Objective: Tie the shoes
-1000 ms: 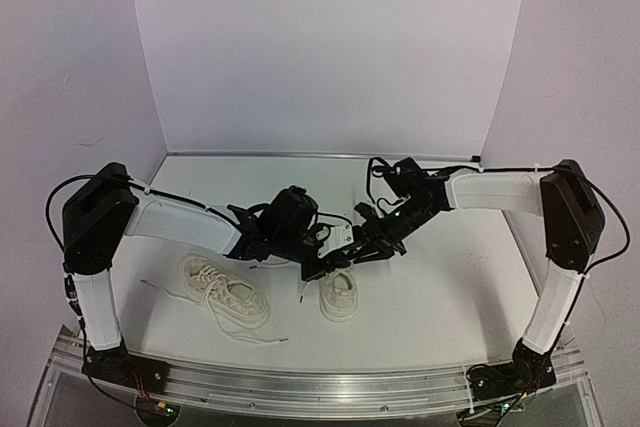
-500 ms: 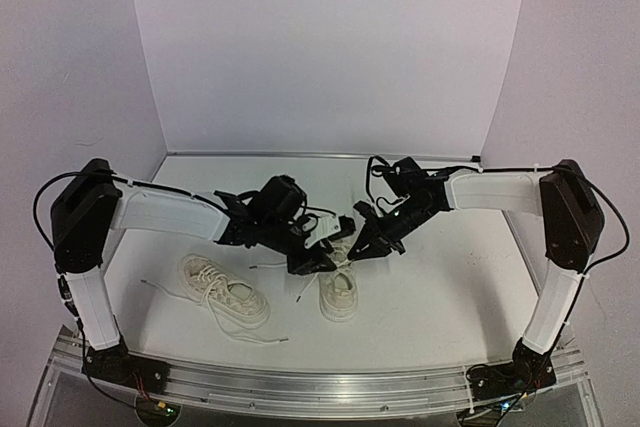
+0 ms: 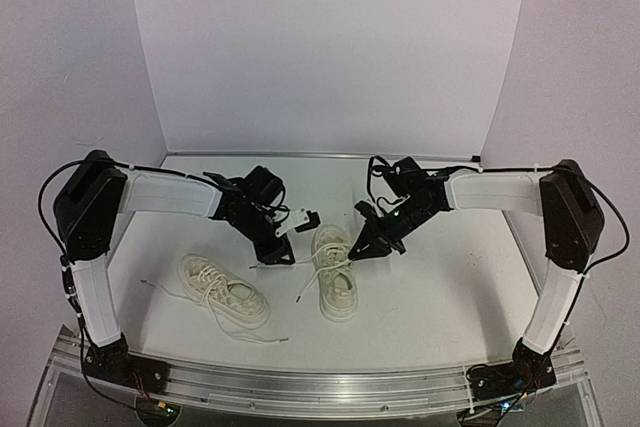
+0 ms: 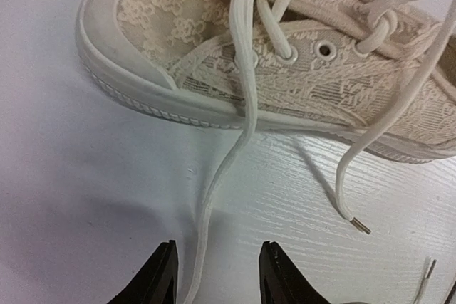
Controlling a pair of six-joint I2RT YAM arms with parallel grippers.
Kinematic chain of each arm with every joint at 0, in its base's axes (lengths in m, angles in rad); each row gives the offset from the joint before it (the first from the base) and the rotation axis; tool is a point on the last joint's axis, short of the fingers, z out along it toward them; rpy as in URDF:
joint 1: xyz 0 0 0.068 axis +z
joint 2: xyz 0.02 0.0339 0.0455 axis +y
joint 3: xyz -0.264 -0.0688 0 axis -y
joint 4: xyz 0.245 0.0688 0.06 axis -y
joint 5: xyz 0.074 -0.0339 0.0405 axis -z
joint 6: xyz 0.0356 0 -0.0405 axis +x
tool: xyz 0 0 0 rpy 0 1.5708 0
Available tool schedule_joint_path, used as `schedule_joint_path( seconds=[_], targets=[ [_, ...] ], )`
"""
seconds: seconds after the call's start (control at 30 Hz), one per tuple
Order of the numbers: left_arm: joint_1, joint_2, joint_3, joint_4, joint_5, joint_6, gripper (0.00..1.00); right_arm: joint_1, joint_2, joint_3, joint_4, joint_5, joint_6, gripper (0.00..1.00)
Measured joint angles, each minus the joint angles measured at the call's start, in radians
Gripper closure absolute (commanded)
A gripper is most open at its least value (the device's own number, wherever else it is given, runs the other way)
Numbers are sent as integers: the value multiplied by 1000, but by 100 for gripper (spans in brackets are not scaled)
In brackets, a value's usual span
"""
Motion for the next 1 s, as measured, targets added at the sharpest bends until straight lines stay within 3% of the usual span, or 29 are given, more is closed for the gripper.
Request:
schedule_joint_path(
  seconds=[0.17,0.27,0.47,0.6,0.8,1.0],
  targets=[
    [-1,87,52,-35,-11,13,58,0,0,0,0,4,9,100],
    [-1,125,84,-37,-24,28,63,0,0,0,0,8,11,100],
    [-1,177,130,-42,-27,41,88,0,0,0,0,12,16,100],
    [-2,181,133,-54,-26,51,100,0,0,0,0,17,21,100],
    [-2,137,120,-73,-22,39,100,0,0,4,0,30,34,100],
    [-2,-101,75,-71,-9,-52,100,0,0,18,0,49,49,100]
  ],
)
